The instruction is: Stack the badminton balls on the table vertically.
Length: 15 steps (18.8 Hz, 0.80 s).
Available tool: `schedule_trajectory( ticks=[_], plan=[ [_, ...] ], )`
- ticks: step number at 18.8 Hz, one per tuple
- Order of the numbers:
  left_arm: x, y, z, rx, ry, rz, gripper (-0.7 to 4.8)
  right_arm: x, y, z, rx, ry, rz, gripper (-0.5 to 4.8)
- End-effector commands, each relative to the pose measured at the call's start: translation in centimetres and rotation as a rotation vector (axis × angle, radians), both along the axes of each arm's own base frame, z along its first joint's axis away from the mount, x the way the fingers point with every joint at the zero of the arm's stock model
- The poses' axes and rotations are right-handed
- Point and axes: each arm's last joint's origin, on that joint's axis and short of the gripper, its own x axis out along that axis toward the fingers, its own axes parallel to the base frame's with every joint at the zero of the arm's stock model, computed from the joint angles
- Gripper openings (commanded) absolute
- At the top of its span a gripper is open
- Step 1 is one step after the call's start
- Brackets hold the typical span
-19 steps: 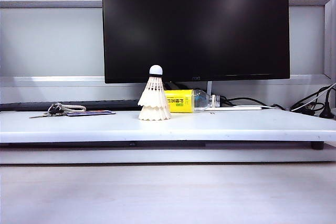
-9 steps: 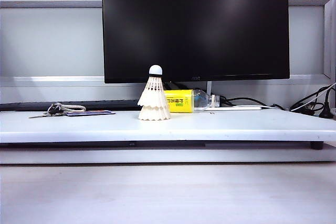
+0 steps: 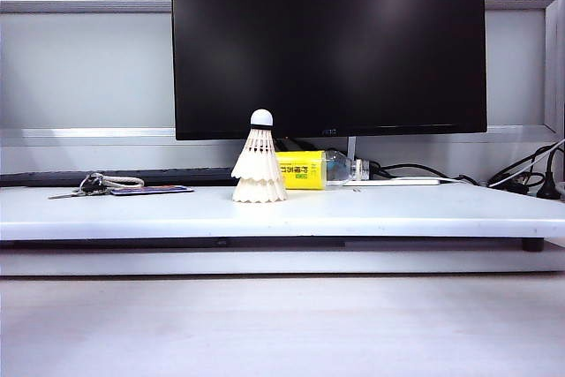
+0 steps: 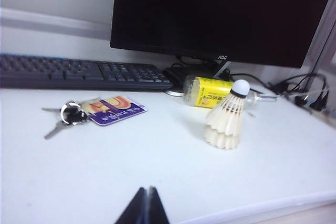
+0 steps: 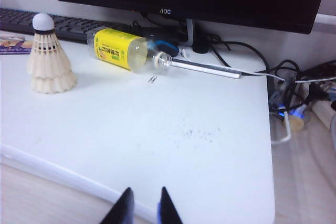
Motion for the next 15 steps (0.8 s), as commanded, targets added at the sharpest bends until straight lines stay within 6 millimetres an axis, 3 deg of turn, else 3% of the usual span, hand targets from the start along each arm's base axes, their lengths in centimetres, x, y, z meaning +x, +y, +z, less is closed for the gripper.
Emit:
schedule_trajectory(
  ticks=[1, 6, 15],
  plan=[
    [0.0, 0.0, -0.1, 0.078, -0.020, 0.008, 0.16, 0.1, 0.0, -0.4, -0.004, -0.011, -0.006, 0.71],
    [0.1, 0.1, -0.8, 0.112, 0.040, 0.058, 0.16, 0.1, 0.0, -0.6, -0.079, -0.015, -0.001, 0.71],
    [0.1, 0.2, -1.8, 0.199, 0.111, 0.066, 0.16, -0.2, -0.1, -2.4, -0.171, 0.157, 0.012, 0.71]
  ],
)
